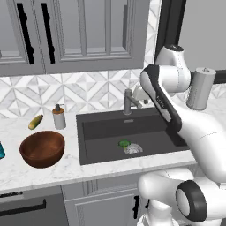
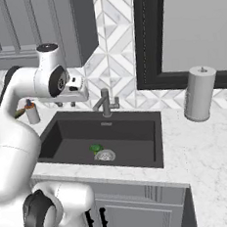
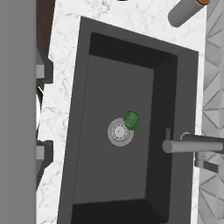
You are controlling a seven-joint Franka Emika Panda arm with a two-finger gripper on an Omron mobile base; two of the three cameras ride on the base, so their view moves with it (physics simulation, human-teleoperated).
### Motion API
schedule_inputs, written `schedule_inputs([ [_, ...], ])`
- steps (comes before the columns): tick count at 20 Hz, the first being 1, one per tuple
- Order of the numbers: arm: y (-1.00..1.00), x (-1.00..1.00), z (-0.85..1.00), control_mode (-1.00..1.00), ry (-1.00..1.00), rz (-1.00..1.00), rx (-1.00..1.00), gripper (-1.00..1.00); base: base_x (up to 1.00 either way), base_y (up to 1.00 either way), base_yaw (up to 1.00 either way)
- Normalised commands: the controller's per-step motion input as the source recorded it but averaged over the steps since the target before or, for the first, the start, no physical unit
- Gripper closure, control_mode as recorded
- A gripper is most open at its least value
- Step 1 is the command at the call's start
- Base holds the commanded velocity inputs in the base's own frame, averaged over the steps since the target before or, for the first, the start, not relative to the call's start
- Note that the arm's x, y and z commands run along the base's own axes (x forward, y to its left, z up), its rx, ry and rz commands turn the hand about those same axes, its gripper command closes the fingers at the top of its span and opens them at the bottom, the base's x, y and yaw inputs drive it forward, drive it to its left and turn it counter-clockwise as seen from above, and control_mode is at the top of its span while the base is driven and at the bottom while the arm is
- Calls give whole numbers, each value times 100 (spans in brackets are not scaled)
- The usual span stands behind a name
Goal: Pick the broccoli from the sink and place it in the bowl. Then pick the bowl and place it in the microwave. Then close the microwave door and press the start button.
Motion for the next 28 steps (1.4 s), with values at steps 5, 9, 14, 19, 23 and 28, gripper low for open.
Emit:
schedule_inputs([
  [5,36,0,-23,-100,3,0,-21,-100,0,0,0],
  [9,100,1,-99,-100,10,-5,-50,-100,0,0,0],
  [14,86,41,-100,-100,18,0,-49,-100,0,0,0],
  [19,7,99,-97,-100,35,1,-36,-100,0,0,0],
  [23,-12,99,-77,-100,40,5,-24,-100,0,0,0],
  [28,-21,63,-69,-100,32,2,-13,-100,0,0,0],
])
